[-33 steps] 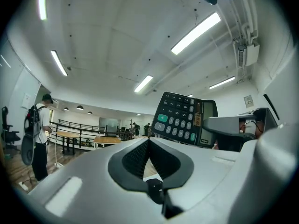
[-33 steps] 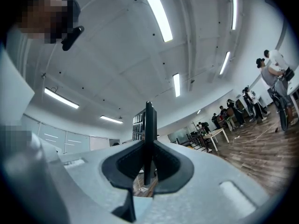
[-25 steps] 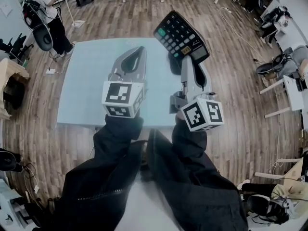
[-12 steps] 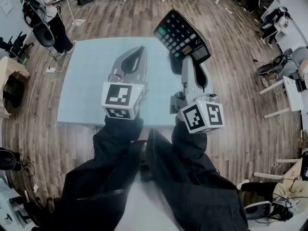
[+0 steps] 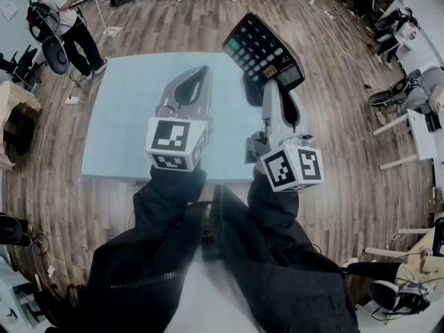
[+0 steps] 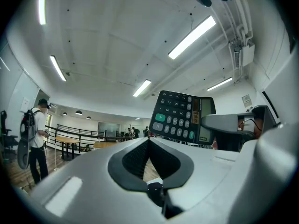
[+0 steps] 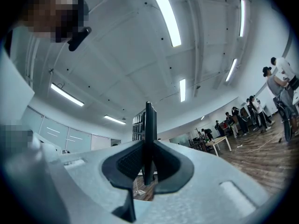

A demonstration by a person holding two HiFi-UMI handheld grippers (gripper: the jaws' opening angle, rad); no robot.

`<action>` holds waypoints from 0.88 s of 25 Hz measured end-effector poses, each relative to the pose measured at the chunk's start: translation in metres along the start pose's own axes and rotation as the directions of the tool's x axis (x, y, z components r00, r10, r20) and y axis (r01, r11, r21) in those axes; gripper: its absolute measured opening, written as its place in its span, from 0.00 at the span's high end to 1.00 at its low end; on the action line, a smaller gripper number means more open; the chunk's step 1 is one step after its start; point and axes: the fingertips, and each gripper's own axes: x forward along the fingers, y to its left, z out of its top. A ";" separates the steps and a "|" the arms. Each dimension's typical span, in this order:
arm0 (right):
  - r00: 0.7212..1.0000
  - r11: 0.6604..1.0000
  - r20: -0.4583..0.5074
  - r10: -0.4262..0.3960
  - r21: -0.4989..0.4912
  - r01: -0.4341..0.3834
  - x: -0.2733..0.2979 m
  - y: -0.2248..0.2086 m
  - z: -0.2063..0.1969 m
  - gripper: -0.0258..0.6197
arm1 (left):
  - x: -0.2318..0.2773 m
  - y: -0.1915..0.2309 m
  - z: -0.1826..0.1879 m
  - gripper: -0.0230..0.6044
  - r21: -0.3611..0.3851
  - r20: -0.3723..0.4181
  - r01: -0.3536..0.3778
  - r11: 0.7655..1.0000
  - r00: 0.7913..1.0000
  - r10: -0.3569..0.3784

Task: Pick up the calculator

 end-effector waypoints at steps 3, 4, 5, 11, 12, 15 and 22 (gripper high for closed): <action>1.000 1.000 -0.002 0.001 -0.002 -0.001 0.001 -0.001 0.000 0.89 | 0.001 0.001 -0.001 0.97 0.012 0.000 -0.002 1.000 1.000 0.002; 1.000 1.000 -0.003 0.002 -0.002 -0.002 0.001 0.000 -0.001 0.89 | 0.001 0.002 -0.003 0.97 0.019 -0.001 -0.005 1.000 1.000 0.005; 1.000 1.000 -0.004 0.003 -0.002 -0.003 0.001 0.000 -0.001 0.89 | 0.001 0.003 -0.004 0.97 0.024 -0.002 -0.007 1.000 1.000 0.007; 1.000 1.000 -0.003 -0.005 0.000 0.005 0.001 -0.002 -0.003 0.89 | 0.002 0.002 -0.005 0.97 0.022 -0.006 -0.003 1.000 1.000 0.003; 1.000 1.000 -0.004 -0.005 0.001 0.005 0.001 -0.003 -0.003 0.89 | 0.002 0.003 -0.005 0.97 0.027 -0.006 -0.005 1.000 1.000 0.005; 1.000 1.000 -0.010 -0.002 0.003 0.002 0.002 -0.003 -0.004 0.89 | 0.003 0.003 -0.007 0.97 0.029 -0.008 -0.009 1.000 1.000 0.009; 1.000 1.000 -0.027 0.000 0.010 0.001 0.002 -0.002 -0.005 0.89 | 0.003 -0.001 -0.005 0.97 0.022 -0.018 0.000 1.000 1.000 0.000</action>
